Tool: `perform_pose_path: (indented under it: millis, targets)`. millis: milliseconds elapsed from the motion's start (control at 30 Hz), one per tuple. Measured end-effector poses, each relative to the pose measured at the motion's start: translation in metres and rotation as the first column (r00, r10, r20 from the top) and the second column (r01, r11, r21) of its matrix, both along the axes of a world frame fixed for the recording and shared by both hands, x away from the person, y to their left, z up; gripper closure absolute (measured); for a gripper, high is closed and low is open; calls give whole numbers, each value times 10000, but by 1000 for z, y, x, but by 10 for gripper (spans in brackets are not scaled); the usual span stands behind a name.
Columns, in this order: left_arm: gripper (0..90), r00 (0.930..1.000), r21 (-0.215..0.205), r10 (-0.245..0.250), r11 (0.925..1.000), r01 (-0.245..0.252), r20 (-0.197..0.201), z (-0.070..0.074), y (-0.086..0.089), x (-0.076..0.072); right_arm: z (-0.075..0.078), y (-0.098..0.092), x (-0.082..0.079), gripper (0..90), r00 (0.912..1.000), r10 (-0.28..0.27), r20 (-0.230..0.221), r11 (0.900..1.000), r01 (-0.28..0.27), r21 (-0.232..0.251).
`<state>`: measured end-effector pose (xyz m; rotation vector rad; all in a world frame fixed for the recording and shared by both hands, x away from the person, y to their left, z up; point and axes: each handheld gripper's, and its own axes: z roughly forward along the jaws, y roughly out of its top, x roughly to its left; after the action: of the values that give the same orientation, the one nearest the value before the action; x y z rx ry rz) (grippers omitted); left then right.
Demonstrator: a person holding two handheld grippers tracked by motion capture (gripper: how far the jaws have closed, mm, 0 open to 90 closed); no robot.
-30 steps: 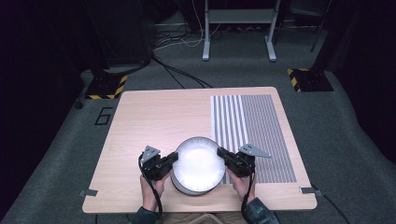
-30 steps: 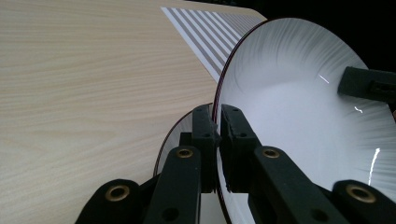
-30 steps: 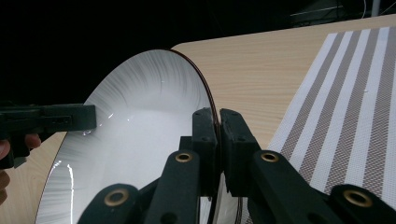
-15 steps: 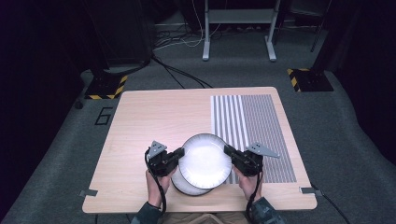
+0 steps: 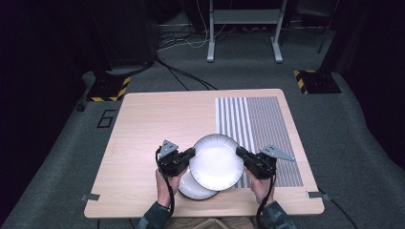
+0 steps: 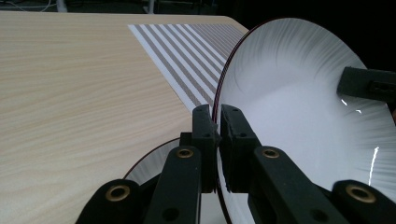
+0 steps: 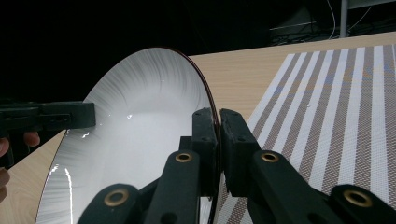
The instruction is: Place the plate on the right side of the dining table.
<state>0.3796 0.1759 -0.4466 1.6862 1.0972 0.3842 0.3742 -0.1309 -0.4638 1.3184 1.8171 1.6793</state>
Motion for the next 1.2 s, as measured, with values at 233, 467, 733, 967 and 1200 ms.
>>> perform_pose_path:
  millis: [233,467,733,967,1200]
  targets:
    - [848,9998,105,-168,9998,167,85,2,-8,4,-1,-8,0,853,9999,-98,65,9999,98,46]
    - [848,9994,175,-337,9993,336,78,3,-16,10,-1,-16,1,852,9997,-239,-27,9997,239,105]
    - [849,9983,243,-561,9982,557,160,5,-25,17,0,-26,2,853,9993,-378,-64,9992,379,126]
    - [850,9969,321,-754,9967,748,208,7,-35,24,0,-36,4,852,9984,-557,-113,9982,559,211]
    - [851,9959,401,-860,9956,848,294,10,-46,31,-1,-46,8,853,9981,-589,-203,9976,596,353]
